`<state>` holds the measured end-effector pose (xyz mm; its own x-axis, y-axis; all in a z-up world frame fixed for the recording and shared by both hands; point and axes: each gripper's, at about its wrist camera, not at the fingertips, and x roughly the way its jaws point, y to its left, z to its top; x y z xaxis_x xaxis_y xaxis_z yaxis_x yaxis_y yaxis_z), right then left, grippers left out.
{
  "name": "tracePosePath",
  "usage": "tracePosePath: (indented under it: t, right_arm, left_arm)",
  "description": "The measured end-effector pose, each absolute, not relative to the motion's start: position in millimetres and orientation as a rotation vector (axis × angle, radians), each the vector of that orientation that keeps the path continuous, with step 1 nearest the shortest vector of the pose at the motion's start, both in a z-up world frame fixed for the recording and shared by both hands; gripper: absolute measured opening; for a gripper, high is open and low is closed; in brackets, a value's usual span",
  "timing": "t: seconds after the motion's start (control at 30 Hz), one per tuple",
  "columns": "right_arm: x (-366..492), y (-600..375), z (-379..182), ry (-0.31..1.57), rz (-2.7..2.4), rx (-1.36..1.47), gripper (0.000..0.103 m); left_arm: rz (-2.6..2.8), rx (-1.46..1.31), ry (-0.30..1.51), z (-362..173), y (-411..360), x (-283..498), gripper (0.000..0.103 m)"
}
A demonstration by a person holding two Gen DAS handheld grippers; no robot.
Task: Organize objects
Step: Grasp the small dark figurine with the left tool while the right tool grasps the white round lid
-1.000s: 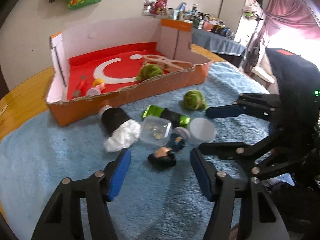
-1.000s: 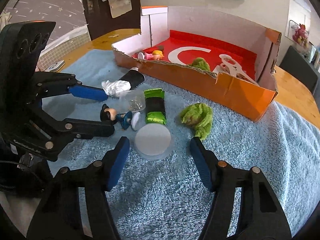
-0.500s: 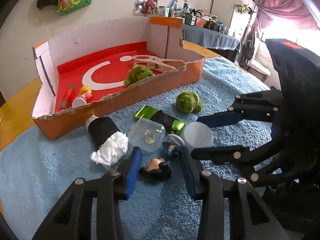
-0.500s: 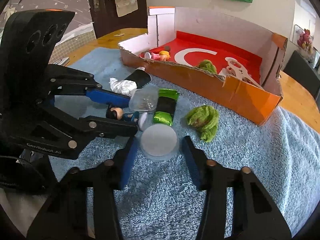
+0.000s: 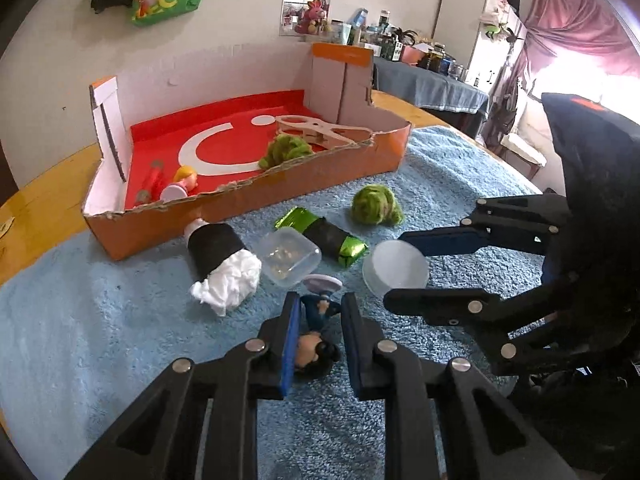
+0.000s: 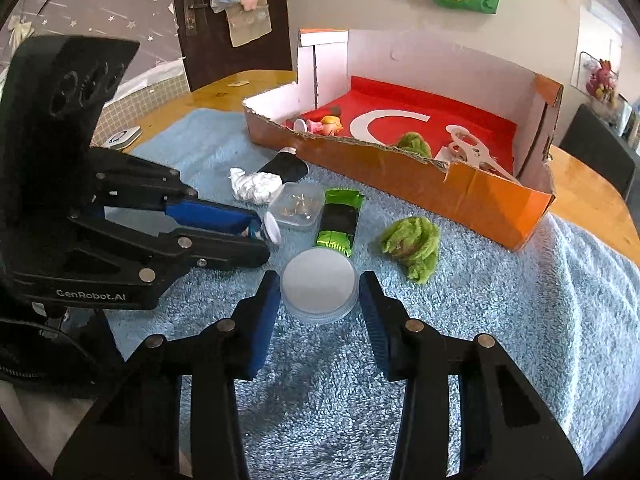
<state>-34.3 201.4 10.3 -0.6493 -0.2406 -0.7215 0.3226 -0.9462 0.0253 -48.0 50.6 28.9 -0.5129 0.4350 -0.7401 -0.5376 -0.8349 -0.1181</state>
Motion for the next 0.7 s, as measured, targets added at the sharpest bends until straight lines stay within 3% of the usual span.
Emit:
tracePosePath:
  t: [0.7]
  right_arm:
    - [-37.4,193.7,46.1,0.141,-2.655,0.987,0.039]
  left_arm:
    - [2.393,-0.97,0.121,72.8,33.6,-35.4,0.021]
